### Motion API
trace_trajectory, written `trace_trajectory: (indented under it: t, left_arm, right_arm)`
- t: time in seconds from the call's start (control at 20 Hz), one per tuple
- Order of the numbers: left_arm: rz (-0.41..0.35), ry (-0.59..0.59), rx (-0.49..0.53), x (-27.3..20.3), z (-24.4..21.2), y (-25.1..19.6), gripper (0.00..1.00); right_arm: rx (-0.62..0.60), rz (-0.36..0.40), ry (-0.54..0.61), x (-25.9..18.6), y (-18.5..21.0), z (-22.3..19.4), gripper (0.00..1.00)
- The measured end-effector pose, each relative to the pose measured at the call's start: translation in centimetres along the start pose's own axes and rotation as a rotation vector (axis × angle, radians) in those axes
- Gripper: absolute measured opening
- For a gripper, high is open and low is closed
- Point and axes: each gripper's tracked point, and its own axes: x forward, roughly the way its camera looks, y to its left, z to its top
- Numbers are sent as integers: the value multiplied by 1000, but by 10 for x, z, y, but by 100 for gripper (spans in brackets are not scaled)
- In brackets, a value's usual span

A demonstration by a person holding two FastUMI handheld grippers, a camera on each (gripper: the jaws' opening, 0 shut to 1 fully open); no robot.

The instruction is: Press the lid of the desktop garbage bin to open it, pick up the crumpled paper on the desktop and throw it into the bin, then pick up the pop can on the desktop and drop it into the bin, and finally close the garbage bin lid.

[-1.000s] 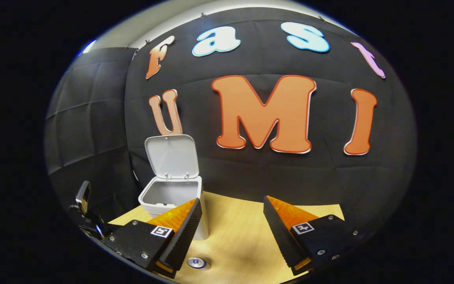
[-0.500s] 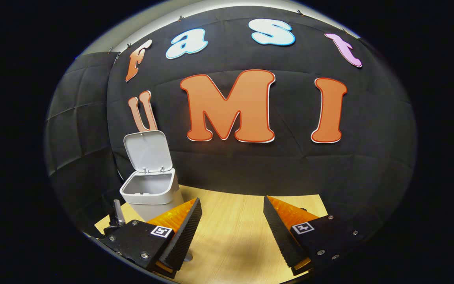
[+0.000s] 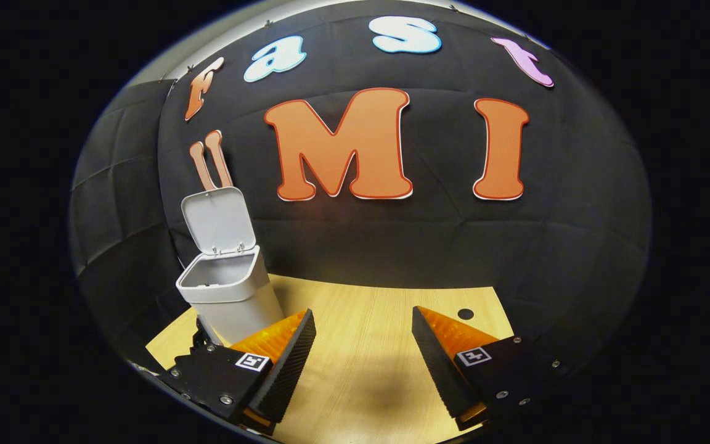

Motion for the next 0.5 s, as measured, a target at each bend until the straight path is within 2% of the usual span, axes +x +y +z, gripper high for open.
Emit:
trace_trajectory:
  t: [0.15,0.2,0.25,0.5]
  left_arm:
    - [20,3,-1,8,-7,7,96]
    - [24,0,-4,8,-5,9,94]
    - [17,-5,-9,8,-5,9,87]
    - [-3,-51,-41,-19,14,11,86]
  right_arm:
    - [7,-3,25,0,-1,-8,94]
    - [3,-7,31,0,-2,-10,94]
    - [-3,-9,36,0,-1,-11,94]
    - [-12,0,36,-2,7,-11,94]
